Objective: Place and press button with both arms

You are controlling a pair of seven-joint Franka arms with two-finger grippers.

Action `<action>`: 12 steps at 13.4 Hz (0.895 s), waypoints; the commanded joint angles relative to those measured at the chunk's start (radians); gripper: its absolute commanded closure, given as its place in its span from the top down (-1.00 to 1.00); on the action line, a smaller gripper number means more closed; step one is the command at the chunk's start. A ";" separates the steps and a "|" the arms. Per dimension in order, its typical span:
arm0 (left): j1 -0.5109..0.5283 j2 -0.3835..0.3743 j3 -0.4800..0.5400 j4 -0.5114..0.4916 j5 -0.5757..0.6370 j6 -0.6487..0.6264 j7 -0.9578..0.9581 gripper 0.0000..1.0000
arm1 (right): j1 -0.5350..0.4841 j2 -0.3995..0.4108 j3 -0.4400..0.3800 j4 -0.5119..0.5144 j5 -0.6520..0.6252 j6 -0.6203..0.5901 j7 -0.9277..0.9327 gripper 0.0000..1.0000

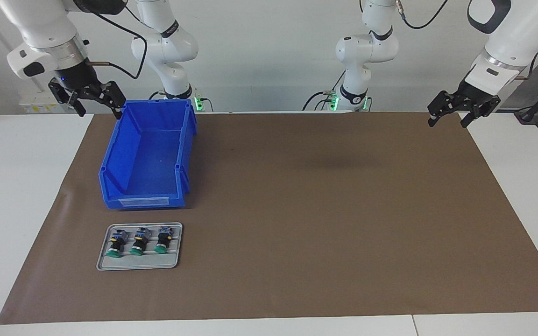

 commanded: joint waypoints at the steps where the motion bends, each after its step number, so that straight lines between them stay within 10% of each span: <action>1: 0.006 -0.033 -0.003 -0.040 -0.002 0.017 -0.006 1.00 | -0.005 -0.006 0.006 -0.004 -0.015 0.007 -0.015 1.00; 12: 0.006 -0.033 -0.003 -0.040 -0.002 0.017 -0.006 1.00 | -0.007 -0.010 0.006 -0.013 -0.013 0.004 -0.008 1.00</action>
